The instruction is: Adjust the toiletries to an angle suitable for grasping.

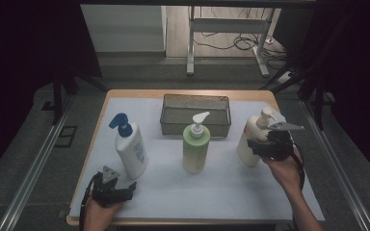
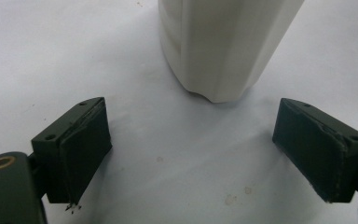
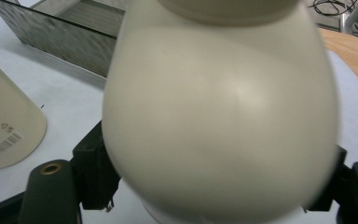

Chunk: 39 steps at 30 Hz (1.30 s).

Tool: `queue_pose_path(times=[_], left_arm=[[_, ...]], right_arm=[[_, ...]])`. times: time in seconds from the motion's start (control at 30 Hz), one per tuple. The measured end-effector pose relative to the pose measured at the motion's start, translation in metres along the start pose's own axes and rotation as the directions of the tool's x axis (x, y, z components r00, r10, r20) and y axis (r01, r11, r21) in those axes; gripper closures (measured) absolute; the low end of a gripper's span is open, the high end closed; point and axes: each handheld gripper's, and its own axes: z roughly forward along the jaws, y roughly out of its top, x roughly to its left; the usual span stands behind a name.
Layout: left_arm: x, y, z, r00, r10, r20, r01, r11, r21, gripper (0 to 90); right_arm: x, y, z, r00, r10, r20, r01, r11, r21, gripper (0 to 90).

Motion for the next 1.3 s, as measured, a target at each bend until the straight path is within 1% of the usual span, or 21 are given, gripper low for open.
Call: queue_pose_path(times=[0.03, 0.17, 0.23, 0.33, 0.43, 0.63, 0.67, 0.73, 0.77, 0.83, 0.9, 0.93, 1.03, 1.23, 1.27, 1.3], left_arm=[[0.000, 0.000, 0.000, 1.0000, 0.000, 0.000, 0.000, 1.0000, 0.000, 10.7], [0.000, 0.000, 0.000, 1.0000, 0.000, 0.000, 0.000, 1.0000, 0.000, 10.7], [0.000, 0.000, 0.000, 1.0000, 0.000, 0.000, 0.000, 1.0000, 0.000, 10.7], [0.000, 0.000, 0.000, 1.0000, 0.000, 0.000, 0.000, 1.0000, 0.000, 10.7], [0.000, 0.000, 0.000, 1.0000, 0.000, 0.000, 0.000, 1.0000, 0.000, 10.7], [0.000, 0.000, 0.000, 1.0000, -0.001, 0.000, 0.001, 1.0000, 0.000, 10.7], [0.000, 0.000, 0.000, 1.0000, -0.001, 0.001, 0.001, 1.0000, 0.001, 10.7], [0.000, 0.000, 0.000, 1.0000, -0.001, 0.001, 0.001, 1.0000, 0.001, 10.7], [0.000, 0.000, 0.000, 1.0000, -0.001, 0.001, 0.001, 1.0000, 0.001, 10.7], [0.000, 0.000, 0.000, 1.0000, -0.001, 0.001, 0.001, 1.0000, 0.001, 10.7], [0.000, 0.000, 0.000, 1.0000, -0.001, 0.000, 0.001, 1.0000, 0.001, 10.7], [0.000, 0.000, 0.000, 1.0000, -0.001, 0.000, 0.001, 1.0000, 0.001, 10.7], [0.000, 0.000, 0.000, 1.0000, -0.001, 0.000, 0.001, 1.0000, 0.001, 10.7], [0.000, 0.000, 0.000, 1.0000, -0.004, 0.001, 0.004, 1.0000, -0.002, 10.7], [0.000, 0.000, 0.000, 1.0000, -0.004, 0.000, 0.004, 1.0000, -0.002, 10.7], [0.000, 0.000, 0.000, 1.0000, -0.004, 0.000, 0.004, 1.0000, -0.002, 10.7]], right_arm=[[0.000, 0.000, 0.000, 1.0000, 0.000, 0.000, 0.000, 1.000, 0.000, 24.9], [0.003, 0.002, 0.003, 1.0000, 0.002, 0.002, -0.002, 1.000, -0.003, 29.6], [0.002, 0.004, 0.003, 0.9999, 0.003, 0.013, -0.003, 1.000, 0.002, 34.5], [0.001, 0.004, 0.003, 0.9999, 0.014, 0.006, -0.014, 1.000, 0.005, 35.0], [0.002, 0.005, 0.003, 0.9999, 0.012, 0.005, -0.012, 1.000, 0.010, 35.9], [0.002, 0.005, 0.001, 0.9997, 0.022, -0.006, -0.022, 1.000, 0.014, 36.5], [0.002, 0.005, -0.001, 0.9998, 0.017, -0.012, -0.017, 1.000, 0.014, 36.6], [0.003, 0.005, -0.002, 0.9998, 0.015, -0.013, -0.015, 1.000, 0.013, 36.6], [0.006, 0.008, -0.006, 0.9999, 0.004, -0.014, -0.004, 1.000, 0.013, 36.7], [0.007, 0.008, -0.008, 0.9999, -0.003, -0.014, 0.003, 1.000, 0.011, 36.7], [0.011, 0.013, -0.017, 0.9996, -0.024, -0.017, 0.024, 1.000, 0.004, 36.7], [0.011, 0.013, -0.017, 0.9996, -0.024, -0.017, 0.024, 1.000, 0.004, 36.7], [0.013, 0.018, -0.025, 0.9988, -0.039, -0.030, 0.039, 0.999, 0.003, 36.7], [0.013, 0.025, -0.031, 0.9982, -0.038, -0.046, 0.039, 0.999, 0.003, 36.7], [0.012, 0.028, -0.034, 0.9976, -0.035, -0.060, 0.036, 0.999, 0.004, 36.7], [0.012, 0.028, -0.034, 0.9976, -0.035, -0.060, 0.036, 0.999, 0.004, 36.7]])
